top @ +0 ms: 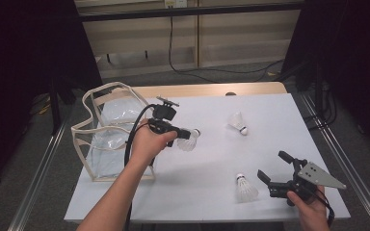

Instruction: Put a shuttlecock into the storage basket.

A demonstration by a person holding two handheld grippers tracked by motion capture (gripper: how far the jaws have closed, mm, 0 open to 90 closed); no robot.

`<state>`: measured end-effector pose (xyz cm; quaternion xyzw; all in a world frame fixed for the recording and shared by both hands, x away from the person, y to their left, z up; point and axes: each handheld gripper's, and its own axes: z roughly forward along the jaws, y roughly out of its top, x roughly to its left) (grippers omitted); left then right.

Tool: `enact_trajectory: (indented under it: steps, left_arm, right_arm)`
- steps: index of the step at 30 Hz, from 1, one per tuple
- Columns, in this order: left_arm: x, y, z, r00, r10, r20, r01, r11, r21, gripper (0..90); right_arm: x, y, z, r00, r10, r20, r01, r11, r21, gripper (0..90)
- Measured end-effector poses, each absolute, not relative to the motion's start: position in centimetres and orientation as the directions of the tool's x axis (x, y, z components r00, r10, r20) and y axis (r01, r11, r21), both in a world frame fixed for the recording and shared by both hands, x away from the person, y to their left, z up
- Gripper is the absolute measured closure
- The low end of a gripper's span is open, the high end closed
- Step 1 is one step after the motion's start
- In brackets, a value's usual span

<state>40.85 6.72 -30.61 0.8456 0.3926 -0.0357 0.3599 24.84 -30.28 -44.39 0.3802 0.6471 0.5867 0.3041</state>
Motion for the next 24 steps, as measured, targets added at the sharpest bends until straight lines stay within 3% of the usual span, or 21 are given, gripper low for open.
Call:
enact_trajectory:
  steps: [24]
  left_arm:
    - [41.7, 7.2, -28.8, 0.682, 0.646, -0.342, 0.694, -0.425, 0.581, 88.8]
  right_arm:
    - [24.8, -30.3, -44.3, -0.526, 0.849, 0.053, 0.134, 0.021, 0.991, 0.4]
